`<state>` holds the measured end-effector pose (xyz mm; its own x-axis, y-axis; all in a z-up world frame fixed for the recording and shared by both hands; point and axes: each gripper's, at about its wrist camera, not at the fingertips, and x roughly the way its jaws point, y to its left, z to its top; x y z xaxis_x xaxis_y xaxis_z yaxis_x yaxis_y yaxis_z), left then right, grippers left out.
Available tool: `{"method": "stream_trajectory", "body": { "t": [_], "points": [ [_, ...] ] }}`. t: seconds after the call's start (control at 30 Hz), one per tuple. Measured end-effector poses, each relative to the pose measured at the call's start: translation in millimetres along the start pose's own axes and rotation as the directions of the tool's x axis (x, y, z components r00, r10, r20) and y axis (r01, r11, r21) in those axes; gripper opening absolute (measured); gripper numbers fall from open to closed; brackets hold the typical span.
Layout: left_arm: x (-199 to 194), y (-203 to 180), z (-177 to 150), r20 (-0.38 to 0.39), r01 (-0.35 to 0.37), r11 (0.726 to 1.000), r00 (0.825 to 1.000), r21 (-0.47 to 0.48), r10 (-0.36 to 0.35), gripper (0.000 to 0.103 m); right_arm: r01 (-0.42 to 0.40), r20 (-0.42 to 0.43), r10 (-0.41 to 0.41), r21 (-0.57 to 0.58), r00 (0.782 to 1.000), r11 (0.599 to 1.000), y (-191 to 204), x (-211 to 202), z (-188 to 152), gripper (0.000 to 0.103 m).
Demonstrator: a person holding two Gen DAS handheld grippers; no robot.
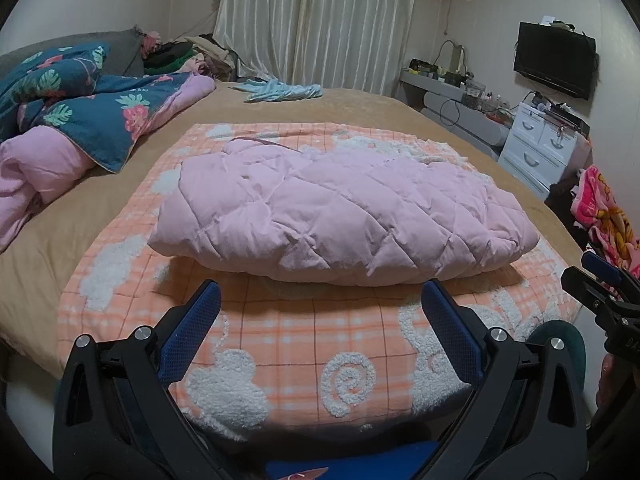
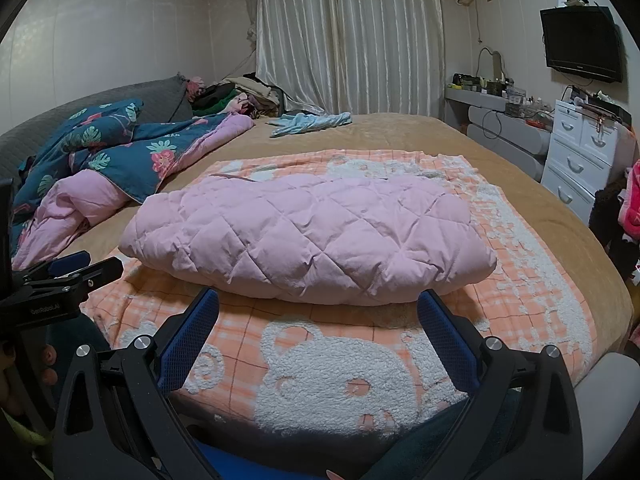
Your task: Fold large clothes
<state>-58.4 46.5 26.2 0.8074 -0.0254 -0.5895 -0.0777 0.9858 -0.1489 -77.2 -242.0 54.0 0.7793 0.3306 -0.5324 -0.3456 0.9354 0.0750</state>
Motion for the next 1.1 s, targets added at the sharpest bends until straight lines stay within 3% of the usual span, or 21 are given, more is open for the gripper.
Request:
{"method": "stream_trajectory", "body": {
  "t": [1.1],
  "points": [
    [-1.0, 3.8, 1.5, 0.001, 0.002, 1.0, 1.0, 0.004, -0.002, 0.094, 0.001, 0.001, -0.001, 0.0, 1.0, 1.0, 1.0, -0.6, 0.6, 0.099]
  ]
}}
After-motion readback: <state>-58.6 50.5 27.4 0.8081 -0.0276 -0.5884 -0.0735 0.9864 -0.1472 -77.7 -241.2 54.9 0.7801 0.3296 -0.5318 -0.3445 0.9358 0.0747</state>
